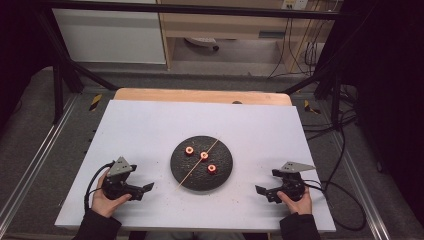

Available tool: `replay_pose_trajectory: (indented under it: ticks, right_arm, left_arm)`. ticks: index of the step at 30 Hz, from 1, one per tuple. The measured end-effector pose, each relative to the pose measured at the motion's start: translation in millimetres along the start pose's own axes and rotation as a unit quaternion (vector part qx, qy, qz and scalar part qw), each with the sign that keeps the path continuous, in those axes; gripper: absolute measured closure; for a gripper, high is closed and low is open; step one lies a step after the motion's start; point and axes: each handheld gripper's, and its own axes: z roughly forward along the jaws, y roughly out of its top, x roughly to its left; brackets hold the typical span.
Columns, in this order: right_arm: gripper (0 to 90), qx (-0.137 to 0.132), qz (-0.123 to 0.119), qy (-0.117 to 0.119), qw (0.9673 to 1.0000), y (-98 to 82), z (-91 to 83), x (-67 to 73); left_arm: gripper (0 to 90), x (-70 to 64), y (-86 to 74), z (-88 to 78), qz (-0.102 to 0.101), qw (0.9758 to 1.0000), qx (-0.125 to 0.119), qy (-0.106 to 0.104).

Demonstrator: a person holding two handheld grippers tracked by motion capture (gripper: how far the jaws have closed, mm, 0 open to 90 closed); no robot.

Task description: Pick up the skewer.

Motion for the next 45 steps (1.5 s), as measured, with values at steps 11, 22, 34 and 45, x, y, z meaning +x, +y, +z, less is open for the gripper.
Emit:
replay_pose_trajectory:
  ticks: [11,22,34,45]
  right_arm:
    - [0.5,0.001,-0.001,-0.003,1.0000,0.3,-1.2,-0.3]
    - [0.5,-0.002,-0.001,-0.005,1.0000,0.5,-2.8,-0.4]
    - [0.5,0.001,-0.002,-0.005,1.0000,0.5,-2.5,-0.4]
    - [0.5,0.002,-0.002,-0.004,1.0000,0.4,-2.7,-0.5]
  left_arm:
    - [5.7,-12.4,16.1,3.7,0.011,0.9999,0.007,0.001]
    - [6.5,-29.1,37.8,11.7,0.020,0.9997,0.014,0.003]
    - [8.0,-46.3,56.8,27.9,0.022,0.9994,0.027,-0.002]
    - [12.6,-59.6,72.5,44.4,0.026,0.9984,0.051,-0.004]
